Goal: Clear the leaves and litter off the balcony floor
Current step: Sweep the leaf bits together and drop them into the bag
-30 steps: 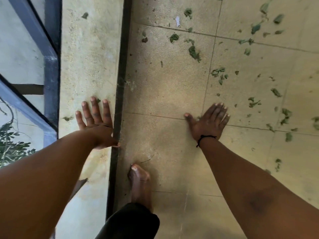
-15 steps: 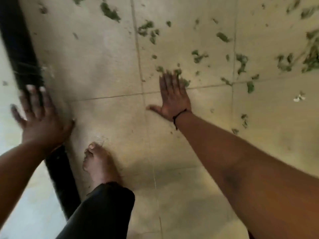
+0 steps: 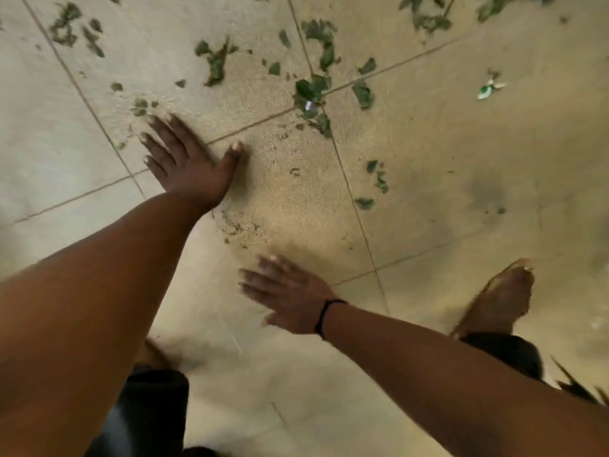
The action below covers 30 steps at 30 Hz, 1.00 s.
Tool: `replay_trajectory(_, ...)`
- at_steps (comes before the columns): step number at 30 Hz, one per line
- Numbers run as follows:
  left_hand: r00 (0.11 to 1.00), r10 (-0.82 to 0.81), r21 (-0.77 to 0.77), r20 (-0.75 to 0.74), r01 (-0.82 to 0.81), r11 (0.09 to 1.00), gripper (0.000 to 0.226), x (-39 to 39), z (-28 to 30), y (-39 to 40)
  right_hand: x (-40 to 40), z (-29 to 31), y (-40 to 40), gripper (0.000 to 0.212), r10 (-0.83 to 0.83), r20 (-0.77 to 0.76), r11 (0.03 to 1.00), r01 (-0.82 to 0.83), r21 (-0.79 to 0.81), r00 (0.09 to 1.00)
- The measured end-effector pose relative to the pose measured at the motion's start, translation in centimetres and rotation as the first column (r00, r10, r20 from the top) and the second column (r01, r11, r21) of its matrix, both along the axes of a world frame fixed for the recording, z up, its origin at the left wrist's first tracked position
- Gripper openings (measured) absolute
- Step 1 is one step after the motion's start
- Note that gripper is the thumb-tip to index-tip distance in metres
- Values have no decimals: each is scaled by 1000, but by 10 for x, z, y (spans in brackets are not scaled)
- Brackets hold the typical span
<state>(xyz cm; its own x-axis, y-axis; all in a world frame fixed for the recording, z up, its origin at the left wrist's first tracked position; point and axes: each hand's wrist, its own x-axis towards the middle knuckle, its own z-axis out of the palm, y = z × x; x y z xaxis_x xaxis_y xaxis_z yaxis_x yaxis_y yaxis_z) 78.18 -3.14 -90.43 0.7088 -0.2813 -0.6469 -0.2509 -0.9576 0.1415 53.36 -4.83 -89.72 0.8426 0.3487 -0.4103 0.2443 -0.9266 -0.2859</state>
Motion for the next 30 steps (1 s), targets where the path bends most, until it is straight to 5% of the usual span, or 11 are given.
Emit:
replay_trajectory(4,999,10,44,-40,-9,999,104,3,1,-4,35,-23,19,82,6,-37,1000,-5,7,999)
replay_trajectory(11,998,-52,-44,-45,50,998,85,10,24,11,118,-35,-101,94,-483,119,850,497,-175,867)
replay_trajectory(14,990,-136,-19,-30,136,991,91,-2,30,13,110,-20,-156,95,-540,123,796,552,-248,833)
replay_trajectory(17,978,-205,-10,-37,205,979,94,-15,37,10,56,-7,-173,92,-537,197,814,565,-133,820)
replay_trajectory(20,960,-277,-54,-36,275,960,98,-24,38,9,-20,-6,-169,112,-717,116,666,725,-175,687)
replay_trajectory(24,924,-380,-84,-48,376,923,105,-40,34,11,-53,-13,-150,131,-916,-143,401,859,-317,374)
replay_trajectory(30,914,-383,-109,-134,370,923,97,-83,63,12,79,-21,-160,121,-912,-58,410,896,-172,407)
